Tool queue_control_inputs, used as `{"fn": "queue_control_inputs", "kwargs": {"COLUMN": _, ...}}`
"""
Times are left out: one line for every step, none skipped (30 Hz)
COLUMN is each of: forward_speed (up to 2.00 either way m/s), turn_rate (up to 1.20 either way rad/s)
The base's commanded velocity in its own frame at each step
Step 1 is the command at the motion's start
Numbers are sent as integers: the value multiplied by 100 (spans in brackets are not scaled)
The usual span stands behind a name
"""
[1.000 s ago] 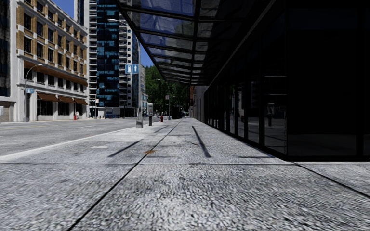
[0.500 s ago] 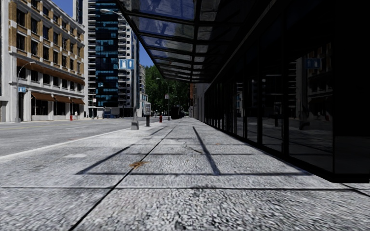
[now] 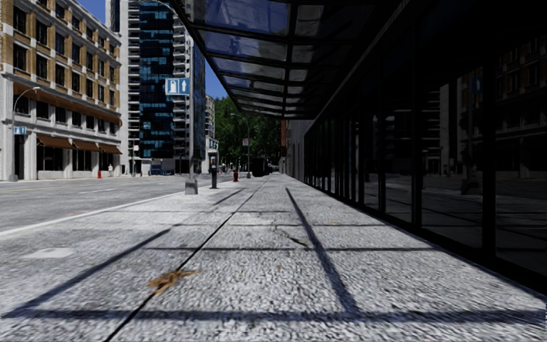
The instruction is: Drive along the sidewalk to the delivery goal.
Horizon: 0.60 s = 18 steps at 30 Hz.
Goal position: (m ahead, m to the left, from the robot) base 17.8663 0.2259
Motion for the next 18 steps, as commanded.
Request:
{"fn": "queue_control_inputs", "kwargs": {"forward_speed": 200, "turn_rate": 0}}
{"fn": "queue_control_inputs", "kwargs": {"forward_speed": 200, "turn_rate": 0}}
{"fn": "queue_control_inputs", "kwargs": {"forward_speed": 200, "turn_rate": 0}}
{"fn": "queue_control_inputs", "kwargs": {"forward_speed": 200, "turn_rate": 0}}
{"fn": "queue_control_inputs", "kwargs": {"forward_speed": 200, "turn_rate": 0}}
{"fn": "queue_control_inputs", "kwargs": {"forward_speed": 200, "turn_rate": 0}}
{"fn": "queue_control_inputs", "kwargs": {"forward_speed": 200, "turn_rate": 0}}
{"fn": "queue_control_inputs", "kwargs": {"forward_speed": 200, "turn_rate": 0}}
{"fn": "queue_control_inputs", "kwargs": {"forward_speed": 200, "turn_rate": 0}}
{"fn": "queue_control_inputs", "kwargs": {"forward_speed": 200, "turn_rate": 0}}
{"fn": "queue_control_inputs", "kwargs": {"forward_speed": 200, "turn_rate": 0}}
{"fn": "queue_control_inputs", "kwargs": {"forward_speed": 200, "turn_rate": 0}}
{"fn": "queue_control_inputs", "kwargs": {"forward_speed": 200, "turn_rate": 0}}
{"fn": "queue_control_inputs", "kwargs": {"forward_speed": 200, "turn_rate": 0}}
{"fn": "queue_control_inputs", "kwargs": {"forward_speed": 200, "turn_rate": 0}}
{"fn": "queue_control_inputs", "kwargs": {"forward_speed": 200, "turn_rate": 0}}
{"fn": "queue_control_inputs", "kwargs": {"forward_speed": 200, "turn_rate": 0}}
{"fn": "queue_control_inputs", "kwargs": {"forward_speed": 200, "turn_rate": 0}}
